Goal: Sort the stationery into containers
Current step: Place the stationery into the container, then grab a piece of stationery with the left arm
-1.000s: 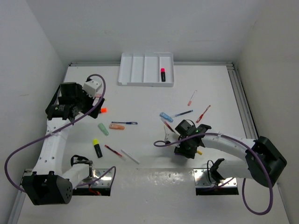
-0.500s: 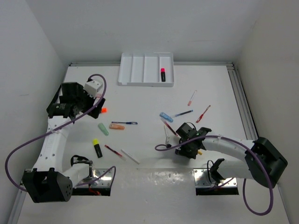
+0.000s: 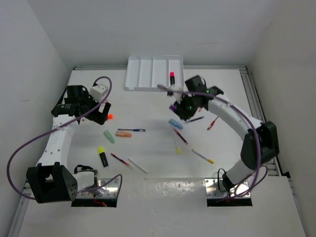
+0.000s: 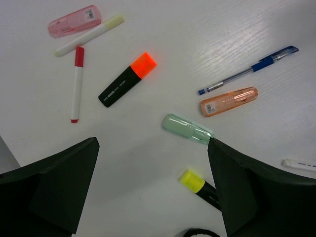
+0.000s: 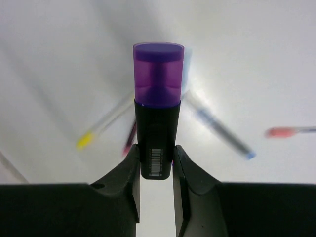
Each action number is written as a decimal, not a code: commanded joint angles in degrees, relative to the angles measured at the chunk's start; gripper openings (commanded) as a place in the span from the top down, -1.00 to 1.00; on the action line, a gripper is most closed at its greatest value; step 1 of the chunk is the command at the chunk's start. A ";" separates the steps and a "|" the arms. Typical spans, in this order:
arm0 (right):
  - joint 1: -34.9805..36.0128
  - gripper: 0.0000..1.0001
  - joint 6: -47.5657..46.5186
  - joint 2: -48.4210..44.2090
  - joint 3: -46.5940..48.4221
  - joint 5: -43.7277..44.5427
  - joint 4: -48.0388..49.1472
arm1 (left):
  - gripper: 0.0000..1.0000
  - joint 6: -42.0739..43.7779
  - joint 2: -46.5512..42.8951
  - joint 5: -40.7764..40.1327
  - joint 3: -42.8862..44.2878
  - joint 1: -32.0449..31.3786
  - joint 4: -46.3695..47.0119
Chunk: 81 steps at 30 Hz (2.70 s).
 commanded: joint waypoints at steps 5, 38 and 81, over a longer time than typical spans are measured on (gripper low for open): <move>-13.83 1.00 21.31 27.11 42.56 -5.62 -0.53 | -0.97 -0.13 1.79 1.46 2.96 0.72 1.46; -16.76 0.14 35.56 55.71 59.09 1.59 23.37 | -0.89 11.37 7.68 5.58 0.07 5.29 0.58; -20.89 -0.54 38.37 8.34 2.67 -23.54 14.05 | -0.24 46.45 38.09 19.47 10.87 10.13 2.17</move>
